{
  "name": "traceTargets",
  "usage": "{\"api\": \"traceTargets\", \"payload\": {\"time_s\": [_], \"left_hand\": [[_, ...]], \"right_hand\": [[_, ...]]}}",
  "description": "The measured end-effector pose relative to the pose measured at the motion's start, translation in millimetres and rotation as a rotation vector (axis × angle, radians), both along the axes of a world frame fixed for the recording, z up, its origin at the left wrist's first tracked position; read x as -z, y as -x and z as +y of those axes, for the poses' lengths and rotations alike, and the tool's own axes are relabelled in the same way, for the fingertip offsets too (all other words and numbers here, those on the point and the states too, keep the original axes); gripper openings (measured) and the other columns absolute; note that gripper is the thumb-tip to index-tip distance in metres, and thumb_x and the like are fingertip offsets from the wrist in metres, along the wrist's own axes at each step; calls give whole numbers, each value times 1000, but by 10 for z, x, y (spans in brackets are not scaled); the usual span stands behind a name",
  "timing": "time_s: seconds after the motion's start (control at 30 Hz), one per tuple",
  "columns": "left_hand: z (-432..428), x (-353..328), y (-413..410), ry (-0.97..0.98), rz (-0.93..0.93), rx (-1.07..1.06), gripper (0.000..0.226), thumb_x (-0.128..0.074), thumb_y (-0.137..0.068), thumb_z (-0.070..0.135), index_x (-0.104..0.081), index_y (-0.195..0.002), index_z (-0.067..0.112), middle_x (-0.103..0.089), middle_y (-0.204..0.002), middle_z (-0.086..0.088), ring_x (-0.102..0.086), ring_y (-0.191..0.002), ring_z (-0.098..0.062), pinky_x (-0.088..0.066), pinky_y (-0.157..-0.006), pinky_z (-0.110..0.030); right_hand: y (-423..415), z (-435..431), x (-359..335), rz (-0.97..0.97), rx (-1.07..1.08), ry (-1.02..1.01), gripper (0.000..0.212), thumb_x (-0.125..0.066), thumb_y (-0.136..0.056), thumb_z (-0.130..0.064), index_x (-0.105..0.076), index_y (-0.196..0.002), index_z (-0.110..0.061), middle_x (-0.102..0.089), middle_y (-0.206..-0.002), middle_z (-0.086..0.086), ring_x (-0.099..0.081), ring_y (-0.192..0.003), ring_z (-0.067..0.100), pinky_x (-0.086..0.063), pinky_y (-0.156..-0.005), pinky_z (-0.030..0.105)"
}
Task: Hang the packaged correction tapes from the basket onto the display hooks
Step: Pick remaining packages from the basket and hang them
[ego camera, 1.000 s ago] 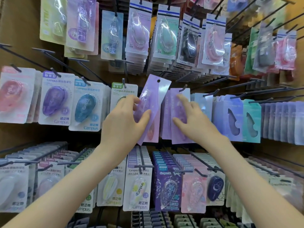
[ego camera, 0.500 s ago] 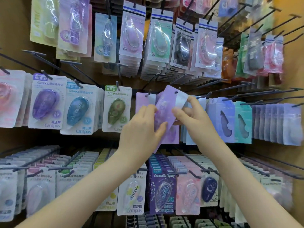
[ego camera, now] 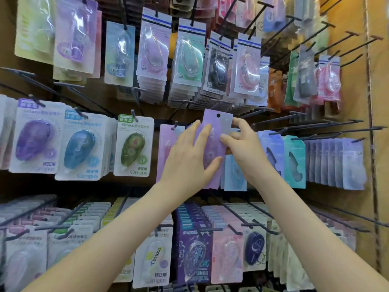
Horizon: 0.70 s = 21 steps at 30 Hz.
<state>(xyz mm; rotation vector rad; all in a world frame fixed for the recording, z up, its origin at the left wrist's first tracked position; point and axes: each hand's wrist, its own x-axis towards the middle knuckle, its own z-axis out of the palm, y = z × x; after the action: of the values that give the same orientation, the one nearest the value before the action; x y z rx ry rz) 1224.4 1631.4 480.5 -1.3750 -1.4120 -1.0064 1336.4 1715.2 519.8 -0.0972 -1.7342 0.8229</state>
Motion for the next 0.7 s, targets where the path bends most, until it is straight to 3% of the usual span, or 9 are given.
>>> {"api": "traceTargets", "payload": {"time_s": [0.17, 0.33, 0.47, 0.6, 0.7], "left_hand": [[-20, 29, -29, 50, -17, 42, 71, -62, -88, 39, -32, -147, 14, -18, -158, -8, -19, -145, -22, -21, -109, -29], [-38, 6, -13, 78, -37, 68, 71, -61, -89, 40, -29, -147, 16, -13, -159, -6, -17, -145, -20, -20, -109, -27], [-23, -44, -16, 78, -37, 65, 72, -61, -88, 41, -28, -148, 17, -11, -160, -6, -17, -145, -20, -23, -109, -28], [11, -37, -41, 76, -35, 12, 73, -59, -87, 48, -30, -147, 17, -5, -161, -8, -12, -146, -21, -29, -108, -32], [59, -19, -21, 90, -40, -14, 73, -58, -87, 50, -32, -146, 14, -3, -161, -8, -7, -148, -19, -27, -109, -33]], "right_hand": [[18, 36, 18, -90, -26, 7, 28, -49, -93, 2, -56, -106, -23, -71, -79, -3, -67, -70, 11, -54, -62, 25], [31, 25, -8, -73, -10, 7, 29, -49, -92, 1, -55, -107, -22, -72, -86, 6, -66, -76, 20, -54, -71, 37], [51, 26, -19, -23, -5, -30, 42, -51, -89, 3, -50, -117, -29, -71, -93, 15, -64, -77, 23, -54, -75, 45], [31, 43, 22, 8, 28, -83, 60, -52, -90, 3, -39, -132, -38, -60, -91, -1, -58, -68, 5, -51, -64, 27], [66, 106, 57, -41, 88, -151, 66, -47, -91, 3, -37, -135, -44, -54, -100, -2, -48, -65, 11, -44, -58, 20]]}}
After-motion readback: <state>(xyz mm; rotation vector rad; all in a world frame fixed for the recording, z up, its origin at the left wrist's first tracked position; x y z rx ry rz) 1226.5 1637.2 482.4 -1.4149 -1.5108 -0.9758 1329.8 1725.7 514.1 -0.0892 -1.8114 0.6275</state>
